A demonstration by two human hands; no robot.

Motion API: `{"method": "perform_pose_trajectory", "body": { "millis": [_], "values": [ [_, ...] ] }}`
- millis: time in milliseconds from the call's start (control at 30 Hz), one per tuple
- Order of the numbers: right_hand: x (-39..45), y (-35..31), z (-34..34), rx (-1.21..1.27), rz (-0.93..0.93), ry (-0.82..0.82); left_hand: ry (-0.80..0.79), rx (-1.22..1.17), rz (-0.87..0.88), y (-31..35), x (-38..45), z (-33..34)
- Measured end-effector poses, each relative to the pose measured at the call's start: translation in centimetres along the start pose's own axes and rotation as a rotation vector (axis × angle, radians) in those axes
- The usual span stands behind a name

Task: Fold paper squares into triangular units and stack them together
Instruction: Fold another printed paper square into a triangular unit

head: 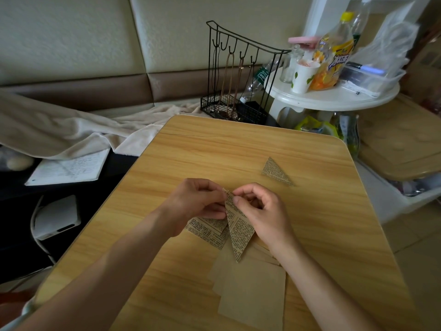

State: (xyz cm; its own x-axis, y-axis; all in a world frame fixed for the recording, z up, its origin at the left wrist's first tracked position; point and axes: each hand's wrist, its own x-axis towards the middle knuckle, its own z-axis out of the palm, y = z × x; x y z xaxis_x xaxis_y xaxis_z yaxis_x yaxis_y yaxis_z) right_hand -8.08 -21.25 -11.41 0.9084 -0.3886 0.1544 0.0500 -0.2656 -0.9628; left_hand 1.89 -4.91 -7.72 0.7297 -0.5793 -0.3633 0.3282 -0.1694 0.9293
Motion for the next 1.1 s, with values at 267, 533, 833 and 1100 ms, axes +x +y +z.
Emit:
{"method": "perform_pose_trajectory", "body": {
  "millis": [267,533,833,1100],
  "values": [
    [-0.23,0.21,0.55,-0.055,-0.048,0.028,-0.026,0.027,-0.007,0.11,-0.13,0.22],
    [-0.26,0.48,0.52,-0.054,-0.088,0.04,0.017,0.039,0.008,-0.39,0.13,0.48],
    [-0.36,0.32,0.54,-0.093,-0.183,0.051,0.067,0.023,0.033,-0.6,0.35,0.23],
    [-0.53,0.03,0.62,-0.193,-0.26,0.092,0.03,-0.004,0.032,-0.58,0.25,0.26]
  ]
}}
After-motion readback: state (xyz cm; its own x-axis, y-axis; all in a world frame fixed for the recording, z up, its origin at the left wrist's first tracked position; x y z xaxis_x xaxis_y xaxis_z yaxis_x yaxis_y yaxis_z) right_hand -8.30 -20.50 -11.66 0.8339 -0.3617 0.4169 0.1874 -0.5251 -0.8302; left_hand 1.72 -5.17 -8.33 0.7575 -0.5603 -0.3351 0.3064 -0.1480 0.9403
